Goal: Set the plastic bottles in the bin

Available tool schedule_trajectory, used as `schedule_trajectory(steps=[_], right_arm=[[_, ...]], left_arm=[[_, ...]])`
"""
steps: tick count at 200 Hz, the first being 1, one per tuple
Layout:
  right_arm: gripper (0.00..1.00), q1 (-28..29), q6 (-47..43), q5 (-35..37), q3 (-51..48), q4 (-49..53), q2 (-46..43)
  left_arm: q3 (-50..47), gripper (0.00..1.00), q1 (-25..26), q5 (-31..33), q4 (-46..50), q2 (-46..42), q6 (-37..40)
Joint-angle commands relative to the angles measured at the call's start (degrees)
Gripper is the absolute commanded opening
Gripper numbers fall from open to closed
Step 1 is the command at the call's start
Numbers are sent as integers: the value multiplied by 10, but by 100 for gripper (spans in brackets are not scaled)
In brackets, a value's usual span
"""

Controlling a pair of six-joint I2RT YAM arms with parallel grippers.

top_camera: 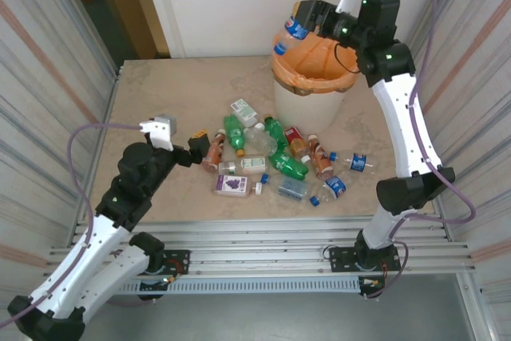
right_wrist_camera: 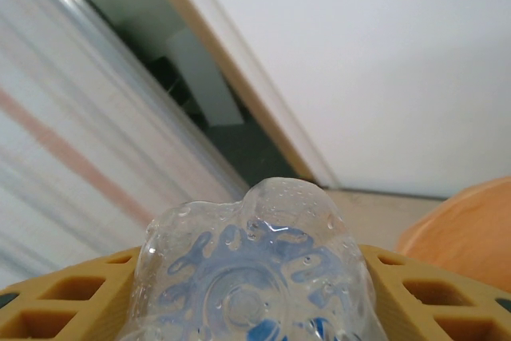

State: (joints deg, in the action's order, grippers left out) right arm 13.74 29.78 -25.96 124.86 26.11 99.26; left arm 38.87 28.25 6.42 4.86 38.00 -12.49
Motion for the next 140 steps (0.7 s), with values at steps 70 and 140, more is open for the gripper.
schedule_trajectory(steps=[70,140], right_arm=[[32,-64,-60,96,106,115,139],[44,-58,-73,83,105,166,208]], left_arm=[[14,99,-45,21,43,54,-45],[58,99,-51,9,87,139,-60]])
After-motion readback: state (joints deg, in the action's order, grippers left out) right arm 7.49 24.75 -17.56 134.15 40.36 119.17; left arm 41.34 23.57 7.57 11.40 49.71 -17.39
